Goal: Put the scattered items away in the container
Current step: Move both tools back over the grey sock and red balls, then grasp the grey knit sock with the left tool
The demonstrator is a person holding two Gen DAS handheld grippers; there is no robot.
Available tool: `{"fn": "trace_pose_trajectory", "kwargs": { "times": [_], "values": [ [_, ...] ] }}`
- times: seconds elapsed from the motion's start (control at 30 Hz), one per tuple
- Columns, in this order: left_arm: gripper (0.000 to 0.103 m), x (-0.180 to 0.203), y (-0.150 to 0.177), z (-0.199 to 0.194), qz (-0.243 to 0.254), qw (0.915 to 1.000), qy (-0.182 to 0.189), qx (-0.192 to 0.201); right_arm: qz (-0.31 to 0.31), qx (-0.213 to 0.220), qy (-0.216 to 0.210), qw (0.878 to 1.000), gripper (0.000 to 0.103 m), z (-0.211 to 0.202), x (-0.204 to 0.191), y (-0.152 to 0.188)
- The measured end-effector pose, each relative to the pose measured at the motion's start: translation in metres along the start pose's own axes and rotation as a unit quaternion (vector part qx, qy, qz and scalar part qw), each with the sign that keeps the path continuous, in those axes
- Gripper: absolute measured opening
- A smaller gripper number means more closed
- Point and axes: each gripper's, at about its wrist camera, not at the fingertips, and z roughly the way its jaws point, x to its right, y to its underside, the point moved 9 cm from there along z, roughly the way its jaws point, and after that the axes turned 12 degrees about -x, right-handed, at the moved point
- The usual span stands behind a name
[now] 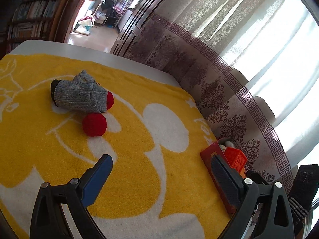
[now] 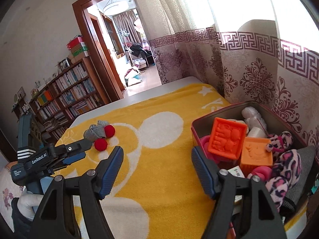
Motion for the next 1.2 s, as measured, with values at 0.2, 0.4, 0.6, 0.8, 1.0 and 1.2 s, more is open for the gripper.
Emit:
{"fn": "trace_pose_trajectory", "kwargs": {
  "times": [0.2,0.4,0.6,0.8,1.0,1.2],
  "values": [
    [0.100,-0.055,-0.015,-0.017,-0.075,0.9969,-0.014,0.019,-0.032,-0.038,-0.017,0.999,0.074,0.050,-0.038,0.009],
    [0.100,-0.085,-0.038,-0.029,-0.049,0.9913,-0.110,0.053,-0.040,-0.064,-0.030,0.997,0.074,0.074,-0.046,0.020],
    [0.100,-0.086,-0.058,-0.010,-0.012,0.9871,-0.155,0.039,-0.022,-0.073,-0.033,0.997,0.074,0.079,-0.037,0.021],
    [0.100,-0.078,-0.076,0.012,0.043,0.9750,-0.215,0.035,-0.014,-0.085,-0.033,0.996,0.074,0.087,-0.032,0.023],
    [0.100,-0.097,-0.095,0.022,0.026,0.9763,-0.212,0.039,-0.009,-0.100,-0.039,0.994,0.074,0.095,-0.030,0.026],
    [0.100,-0.117,-0.094,0.044,0.000,0.9824,-0.186,0.014,-0.003,-0.110,-0.041,0.993,0.074,0.100,-0.027,0.030]
  ]
}}
